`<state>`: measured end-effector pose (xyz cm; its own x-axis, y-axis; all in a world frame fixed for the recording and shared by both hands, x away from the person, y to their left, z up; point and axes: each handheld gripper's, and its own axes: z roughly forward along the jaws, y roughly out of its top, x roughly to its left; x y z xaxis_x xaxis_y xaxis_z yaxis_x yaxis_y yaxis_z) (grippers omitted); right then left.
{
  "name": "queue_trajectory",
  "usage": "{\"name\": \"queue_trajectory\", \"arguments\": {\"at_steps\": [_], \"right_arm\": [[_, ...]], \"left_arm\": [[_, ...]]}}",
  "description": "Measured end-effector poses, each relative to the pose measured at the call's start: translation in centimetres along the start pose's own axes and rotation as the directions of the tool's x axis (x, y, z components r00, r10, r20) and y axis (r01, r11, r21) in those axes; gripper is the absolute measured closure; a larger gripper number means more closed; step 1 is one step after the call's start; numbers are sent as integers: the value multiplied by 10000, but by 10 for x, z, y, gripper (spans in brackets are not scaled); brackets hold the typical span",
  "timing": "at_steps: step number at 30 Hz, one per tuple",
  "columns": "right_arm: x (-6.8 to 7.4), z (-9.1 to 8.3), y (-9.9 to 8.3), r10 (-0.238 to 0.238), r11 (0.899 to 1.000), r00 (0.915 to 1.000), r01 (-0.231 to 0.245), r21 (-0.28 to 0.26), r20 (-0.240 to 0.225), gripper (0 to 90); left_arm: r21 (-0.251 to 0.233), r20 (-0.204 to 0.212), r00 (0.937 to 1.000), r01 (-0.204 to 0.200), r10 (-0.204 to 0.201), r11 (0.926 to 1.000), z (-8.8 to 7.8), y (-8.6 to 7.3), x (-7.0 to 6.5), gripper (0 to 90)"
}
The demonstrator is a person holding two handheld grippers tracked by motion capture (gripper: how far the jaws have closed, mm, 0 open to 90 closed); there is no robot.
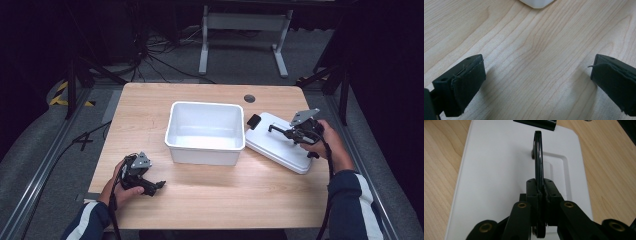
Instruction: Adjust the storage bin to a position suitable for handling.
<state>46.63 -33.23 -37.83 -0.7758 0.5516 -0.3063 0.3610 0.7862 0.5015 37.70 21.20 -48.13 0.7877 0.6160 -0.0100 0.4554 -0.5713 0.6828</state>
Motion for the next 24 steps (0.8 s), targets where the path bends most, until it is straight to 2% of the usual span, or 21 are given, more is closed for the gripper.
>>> {"name": "queue_trajectory", "arguments": {"at_steps": [10, 24], "right_arm": [[2, 11, -5, 191, 9998, 9997, -191, 59, -116, 847], [1, 12, -7, 440, 9990, 9989, -441, -64, -162, 836]], "left_arm": [[-4, 0, 10000, 17, -17, 10000, 0, 0, 0, 2], [1, 0, 10000, -9, 9, 10000, 0, 0, 0, 2]]}}
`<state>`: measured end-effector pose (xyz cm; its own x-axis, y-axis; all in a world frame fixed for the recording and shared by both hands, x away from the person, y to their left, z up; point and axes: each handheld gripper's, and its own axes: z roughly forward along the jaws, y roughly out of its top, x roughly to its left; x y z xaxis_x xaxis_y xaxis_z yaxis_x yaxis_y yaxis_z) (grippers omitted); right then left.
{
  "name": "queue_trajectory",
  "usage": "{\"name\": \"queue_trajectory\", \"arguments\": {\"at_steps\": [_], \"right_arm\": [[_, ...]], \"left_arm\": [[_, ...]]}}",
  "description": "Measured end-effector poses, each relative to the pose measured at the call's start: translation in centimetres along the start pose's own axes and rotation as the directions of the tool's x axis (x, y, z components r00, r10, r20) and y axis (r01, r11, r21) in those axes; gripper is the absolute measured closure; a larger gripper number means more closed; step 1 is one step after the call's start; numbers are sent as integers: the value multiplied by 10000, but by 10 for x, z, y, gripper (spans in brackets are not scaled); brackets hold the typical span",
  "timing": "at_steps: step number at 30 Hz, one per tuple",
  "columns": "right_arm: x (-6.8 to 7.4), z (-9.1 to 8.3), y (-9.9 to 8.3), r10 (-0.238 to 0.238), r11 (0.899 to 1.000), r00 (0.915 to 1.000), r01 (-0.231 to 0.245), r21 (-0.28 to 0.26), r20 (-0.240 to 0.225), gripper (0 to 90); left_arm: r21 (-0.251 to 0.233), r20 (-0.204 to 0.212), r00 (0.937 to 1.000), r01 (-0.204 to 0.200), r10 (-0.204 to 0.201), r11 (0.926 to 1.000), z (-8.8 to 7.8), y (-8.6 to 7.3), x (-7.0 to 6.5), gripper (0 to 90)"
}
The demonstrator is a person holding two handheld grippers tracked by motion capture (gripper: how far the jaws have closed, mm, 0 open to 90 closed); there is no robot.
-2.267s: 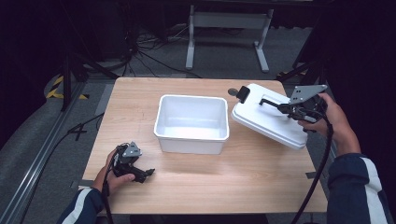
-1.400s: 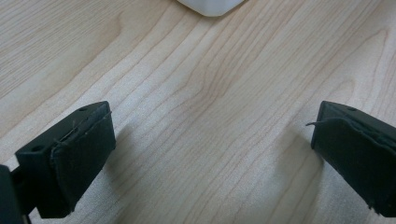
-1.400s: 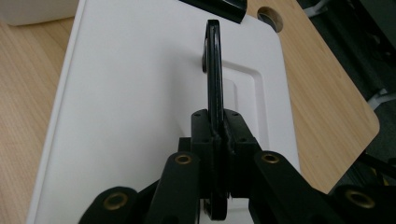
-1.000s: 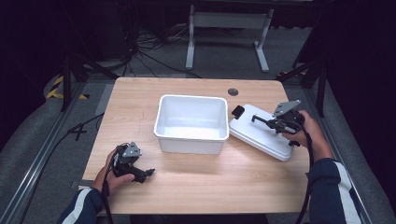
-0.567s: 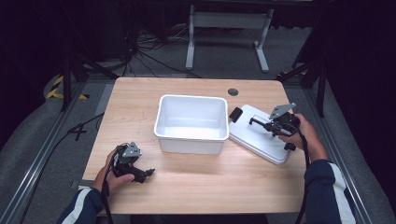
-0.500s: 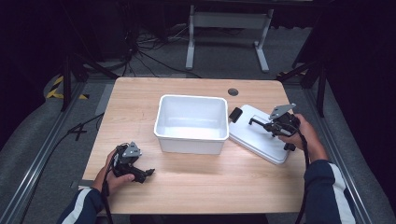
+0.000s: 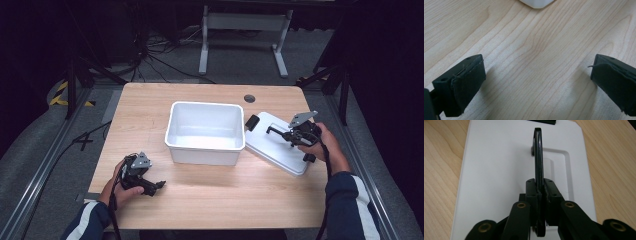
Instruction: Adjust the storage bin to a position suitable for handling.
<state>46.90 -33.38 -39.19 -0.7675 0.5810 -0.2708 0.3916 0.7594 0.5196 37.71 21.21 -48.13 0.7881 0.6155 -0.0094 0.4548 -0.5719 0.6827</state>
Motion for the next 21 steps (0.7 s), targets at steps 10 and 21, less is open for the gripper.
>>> {"name": "queue_trajectory", "arguments": {"at_steps": [10, 21], "right_arm": [[-2, -6, 0, 99, 9997, 9999, -101, -222, -81, 787], [0, -15, -2, 502, 9953, 9985, -517, -820, -211, 649]], "left_arm": [[-1, 19, 10000, -6, 6, 10000, 0, 0, 0, 2], [4, 30, 10000, -15, 15, 10000, 0, 0, 0, 2]]}}
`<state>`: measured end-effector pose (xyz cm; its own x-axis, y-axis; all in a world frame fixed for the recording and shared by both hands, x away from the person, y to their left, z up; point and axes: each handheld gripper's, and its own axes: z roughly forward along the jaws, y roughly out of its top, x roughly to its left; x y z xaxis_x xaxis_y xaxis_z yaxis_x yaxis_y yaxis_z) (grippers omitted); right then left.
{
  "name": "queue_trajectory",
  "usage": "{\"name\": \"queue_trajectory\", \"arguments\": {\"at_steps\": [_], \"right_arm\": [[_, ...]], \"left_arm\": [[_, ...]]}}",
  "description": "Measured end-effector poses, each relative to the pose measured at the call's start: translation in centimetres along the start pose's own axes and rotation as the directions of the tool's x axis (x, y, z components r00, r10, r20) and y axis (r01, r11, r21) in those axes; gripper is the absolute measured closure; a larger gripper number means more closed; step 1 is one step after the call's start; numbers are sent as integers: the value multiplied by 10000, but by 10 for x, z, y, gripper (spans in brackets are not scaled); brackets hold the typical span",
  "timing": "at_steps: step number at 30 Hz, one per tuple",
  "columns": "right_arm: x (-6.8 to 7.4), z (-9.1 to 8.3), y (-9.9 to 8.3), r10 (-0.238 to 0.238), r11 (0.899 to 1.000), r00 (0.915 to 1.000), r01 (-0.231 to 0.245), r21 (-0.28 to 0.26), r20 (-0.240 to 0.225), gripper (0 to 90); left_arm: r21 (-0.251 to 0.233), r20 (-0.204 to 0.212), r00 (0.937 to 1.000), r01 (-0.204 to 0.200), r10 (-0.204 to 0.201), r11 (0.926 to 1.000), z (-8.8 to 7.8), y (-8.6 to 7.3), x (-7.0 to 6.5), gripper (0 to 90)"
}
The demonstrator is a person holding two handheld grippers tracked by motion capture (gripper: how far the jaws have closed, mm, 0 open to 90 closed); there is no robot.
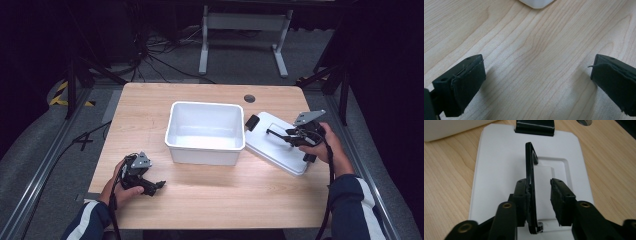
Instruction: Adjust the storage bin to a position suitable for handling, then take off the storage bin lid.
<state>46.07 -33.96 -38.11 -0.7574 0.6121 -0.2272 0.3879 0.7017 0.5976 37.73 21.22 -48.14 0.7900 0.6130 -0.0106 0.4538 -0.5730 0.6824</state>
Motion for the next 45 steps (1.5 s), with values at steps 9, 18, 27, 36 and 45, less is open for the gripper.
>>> {"name": "queue_trajectory", "arguments": {"at_steps": [9, 18, 27, 36, 45], "right_arm": [[7, -18, 5, 220, 9986, 9994, -207, -487, 262, 550], [15, -33, 7, 321, 9971, 9986, -291, -699, 422, 472], [27, -48, 5, 383, 9942, 9968, -309, -1028, 705, 377], [40, -57, -6, 465, 9948, 9932, -363, -952, 1065, 344], [51, -65, -28, 582, 9930, 9916, -456, -1092, 1153, 333]], "left_arm": [[-26, -29, 10000, 47, -47, 10000, 0, 0, -1, 3], [-6, 18, 10000, -36, 36, 10000, 0, 0, 0, 2], [10, 26, 10000, -21, 21, 10000, 0, 0, 0, 3], [-15, 15, 10000, -10, 10, 10000, 0, 0, 0, 3], [-3, 31, 10000, -17, 17, 10000, 0, 0, 0, 3]]}}
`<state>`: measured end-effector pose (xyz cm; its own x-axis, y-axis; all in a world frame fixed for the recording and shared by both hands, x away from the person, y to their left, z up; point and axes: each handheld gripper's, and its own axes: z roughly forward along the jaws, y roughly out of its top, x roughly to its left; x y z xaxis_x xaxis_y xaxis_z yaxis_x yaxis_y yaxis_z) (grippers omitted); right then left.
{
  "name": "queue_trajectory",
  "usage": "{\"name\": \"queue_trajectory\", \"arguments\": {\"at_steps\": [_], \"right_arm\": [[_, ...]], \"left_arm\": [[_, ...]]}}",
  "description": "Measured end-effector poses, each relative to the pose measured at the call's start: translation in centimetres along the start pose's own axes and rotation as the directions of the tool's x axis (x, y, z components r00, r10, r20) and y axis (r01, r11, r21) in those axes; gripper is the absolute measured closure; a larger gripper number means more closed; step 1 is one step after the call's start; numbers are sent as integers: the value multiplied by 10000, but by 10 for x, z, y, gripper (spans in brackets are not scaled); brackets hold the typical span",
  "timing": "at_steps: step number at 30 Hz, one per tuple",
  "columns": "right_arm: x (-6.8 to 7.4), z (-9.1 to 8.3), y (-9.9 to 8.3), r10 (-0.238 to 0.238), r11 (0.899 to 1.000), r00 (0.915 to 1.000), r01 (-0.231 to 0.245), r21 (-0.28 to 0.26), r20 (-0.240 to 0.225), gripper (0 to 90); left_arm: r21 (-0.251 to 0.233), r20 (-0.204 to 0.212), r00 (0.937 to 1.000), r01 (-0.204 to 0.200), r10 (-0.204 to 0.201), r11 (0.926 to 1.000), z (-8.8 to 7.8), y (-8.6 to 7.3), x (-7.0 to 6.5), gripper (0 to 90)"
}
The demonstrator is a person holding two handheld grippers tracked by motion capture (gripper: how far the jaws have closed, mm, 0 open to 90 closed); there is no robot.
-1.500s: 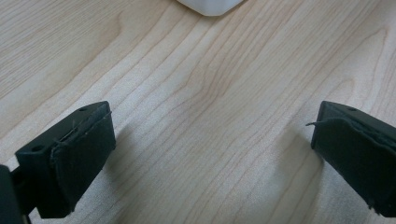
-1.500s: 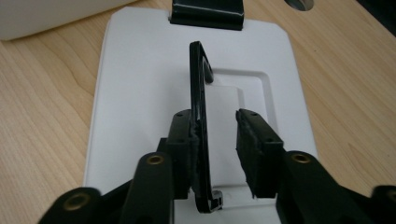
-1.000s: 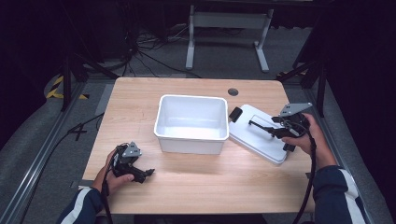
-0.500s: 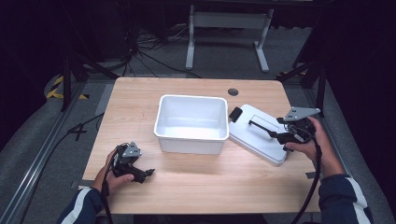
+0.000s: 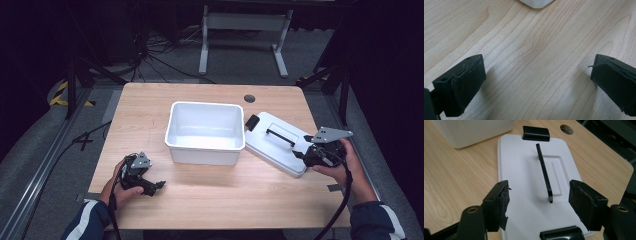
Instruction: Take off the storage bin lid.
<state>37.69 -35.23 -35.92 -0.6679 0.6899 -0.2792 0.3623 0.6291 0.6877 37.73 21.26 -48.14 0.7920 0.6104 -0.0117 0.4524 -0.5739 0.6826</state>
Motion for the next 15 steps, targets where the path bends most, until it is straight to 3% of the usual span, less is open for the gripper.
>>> {"name": "queue_trajectory", "arguments": {"at_steps": [10, 15], "right_arm": [[10, -12, -23, 380, 9989, 9993, -381, -262, -48, 282], [17, -14, -35, 282, 9996, 9994, -280, -89, 179, 264]], "left_arm": [[1, -20, 10000, -16, 16, 10000, 0, 0, 0, 3], [0, -16, 10000, -3, 3, 10000, 0, 0, 0, 3]]}}
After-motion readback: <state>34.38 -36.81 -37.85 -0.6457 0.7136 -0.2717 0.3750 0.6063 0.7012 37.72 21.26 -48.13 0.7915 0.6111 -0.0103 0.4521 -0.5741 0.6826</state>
